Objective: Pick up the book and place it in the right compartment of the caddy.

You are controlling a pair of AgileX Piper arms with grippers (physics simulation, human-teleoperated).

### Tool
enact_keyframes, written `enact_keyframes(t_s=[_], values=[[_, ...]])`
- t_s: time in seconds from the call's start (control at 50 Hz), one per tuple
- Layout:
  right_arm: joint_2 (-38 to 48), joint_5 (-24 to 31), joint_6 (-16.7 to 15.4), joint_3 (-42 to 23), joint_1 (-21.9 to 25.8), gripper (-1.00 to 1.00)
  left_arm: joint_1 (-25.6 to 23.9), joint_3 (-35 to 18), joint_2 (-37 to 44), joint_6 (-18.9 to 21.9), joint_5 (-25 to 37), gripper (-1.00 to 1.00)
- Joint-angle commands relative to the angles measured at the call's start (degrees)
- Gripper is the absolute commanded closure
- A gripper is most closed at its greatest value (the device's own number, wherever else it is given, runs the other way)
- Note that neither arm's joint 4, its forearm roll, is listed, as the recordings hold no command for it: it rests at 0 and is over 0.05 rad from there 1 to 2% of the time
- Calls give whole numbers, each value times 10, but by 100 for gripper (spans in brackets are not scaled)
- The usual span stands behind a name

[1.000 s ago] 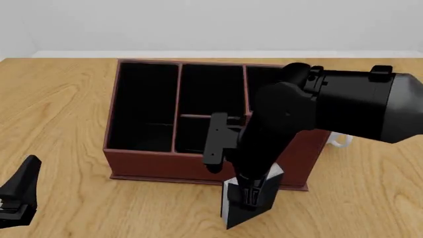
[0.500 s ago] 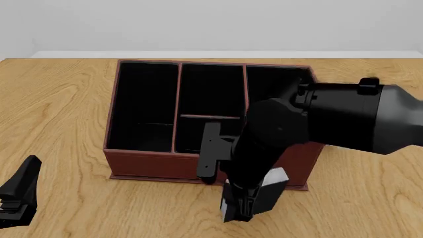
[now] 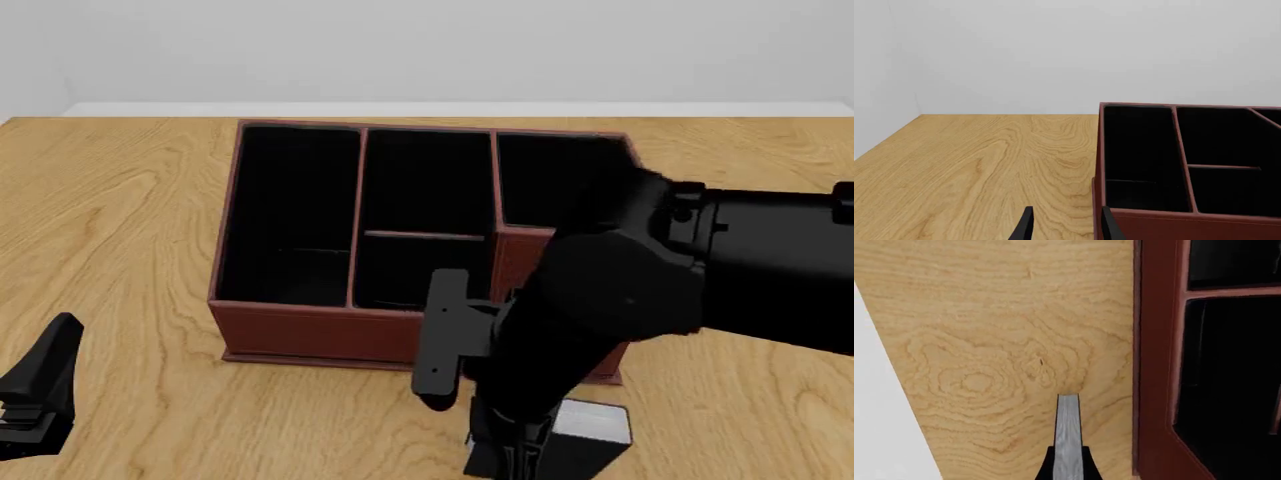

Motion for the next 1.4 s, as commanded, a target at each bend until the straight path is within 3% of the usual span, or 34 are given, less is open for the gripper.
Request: enact_keyframes(t_s=[0.02, 0.1, 0.12, 0.14, 0.16, 0.2, 0.22, 0.36, 0.5, 0.52, 0.54, 0.64, 0.66, 0.88, 0.9, 0.96, 0.98, 1.02, 1.06, 1.1, 1.12, 1.16, 1.24, 1.4], values=[[-40, 37, 47, -1, 26, 100, 0, 0, 0, 0, 0, -100], [-51, 66, 75, -30, 49, 100, 0, 0, 0, 0, 0, -100], [-59, 75, 112, -48, 81, 100, 0, 0, 0, 0, 0, -100], [-59, 76, 112, -48, 81, 100, 0, 0, 0, 0, 0, -100], [-73, 98, 156, -103, 118, 100, 0, 0, 0, 0, 0, -100], [-82, 99, 188, -118, 147, 100, 0, 0, 0, 0, 0, -100], [-100, 99, 248, -155, 192, 100, 0, 0, 0, 0, 0, -100], [-115, 99, 268, -162, 203, 100, 0, 0, 0, 0, 0, -100], [-118, 99, 252, -177, 188, 100, 0, 0, 0, 0, 0, -100], [-116, 99, 238, -181, 178, 100, 0, 0, 0, 0, 0, -100], [-112, 99, 202, -187, 155, 100, 0, 0, 0, 0, 0, -100], [-110, 99, 173, -225, 155, 100, 0, 0, 0, 0, 0, -100], [-110, 99, 148, -232, 134, 100, 0, 0, 0, 0, 0, -100], [-110, 99, 90, -266, 105, 100, 0, 0, 0, 0, 0, -100], [-112, 99, 67, -271, 89, 100, 0, 0, 0, 0, 0, -100], [-114, 99, 56, -279, 82, 100, 0, 0, 0, 0, 0, -100], [-118, 99, 25, -285, 57, 100, 0, 0, 0, 0, 0, -100], [-117, 99, 34, -300, 68, 100, 0, 0, 0, 0, 0, -100], [-119, 99, 6, -306, 47, 100, 0, 0, 0, 0, 0, -100], [-118, 99, 10, -311, 53, 100, 0, 0, 0, 0, 0, -100], [-121, 99, -12, -320, 35, 100, 0, 0, 0, 0, 0, -100], [-120, 99, -13, -329, 39, 100, 0, 0, 0, 0, 0, -100], [-124, 99, -47, -346, 18, 100, 0, 0, 0, 0, 0, -100], [-124, 99, -71, -376, 8, 100, 0, 0, 0, 0, 0, -100]])
